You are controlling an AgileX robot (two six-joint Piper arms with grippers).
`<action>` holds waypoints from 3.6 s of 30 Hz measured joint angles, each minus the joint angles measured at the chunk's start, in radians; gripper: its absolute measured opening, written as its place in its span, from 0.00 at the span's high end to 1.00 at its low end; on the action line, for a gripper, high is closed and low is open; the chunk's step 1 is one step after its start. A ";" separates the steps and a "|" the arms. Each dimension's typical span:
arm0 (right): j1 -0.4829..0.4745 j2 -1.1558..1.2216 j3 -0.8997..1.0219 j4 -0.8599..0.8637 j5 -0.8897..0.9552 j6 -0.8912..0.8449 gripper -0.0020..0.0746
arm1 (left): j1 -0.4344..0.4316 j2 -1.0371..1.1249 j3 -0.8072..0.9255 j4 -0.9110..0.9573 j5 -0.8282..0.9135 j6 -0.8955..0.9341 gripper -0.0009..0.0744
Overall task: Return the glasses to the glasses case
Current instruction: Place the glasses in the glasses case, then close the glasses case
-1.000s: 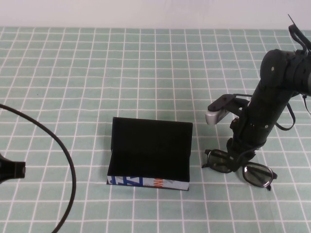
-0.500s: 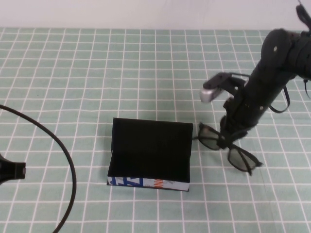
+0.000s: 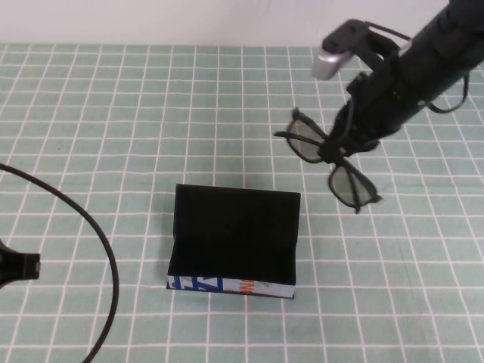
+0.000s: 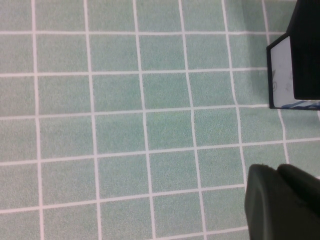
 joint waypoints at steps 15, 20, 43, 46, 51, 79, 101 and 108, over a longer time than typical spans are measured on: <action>0.344 0.091 -0.059 -0.141 0.007 -0.022 0.96 | 0.000 0.000 0.000 0.000 0.000 0.000 0.99; 0.382 0.173 -0.127 -0.149 0.007 -0.026 0.96 | 0.000 0.000 0.000 0.000 0.002 0.000 0.99; 0.395 0.254 -0.150 -0.208 0.004 -0.077 0.92 | 0.000 0.000 0.000 0.000 0.004 0.000 0.99; 0.395 0.254 -0.150 -0.212 0.004 -0.077 0.85 | 0.000 0.000 0.000 0.000 0.004 0.000 0.99; 0.395 0.254 -0.152 -0.216 0.004 -0.077 0.77 | 0.000 0.000 0.000 0.000 0.004 0.000 0.99; 0.210 0.168 -0.189 -0.149 -0.180 0.362 0.99 | -0.083 0.348 0.000 -0.662 -0.005 1.002 0.99; 0.058 0.344 -0.187 0.194 -0.221 0.210 0.99 | -0.365 0.662 0.033 -0.712 -0.557 1.020 0.99; 0.058 0.377 -0.187 0.210 -0.164 0.185 0.99 | -0.365 0.664 0.033 -0.714 -0.587 1.020 0.99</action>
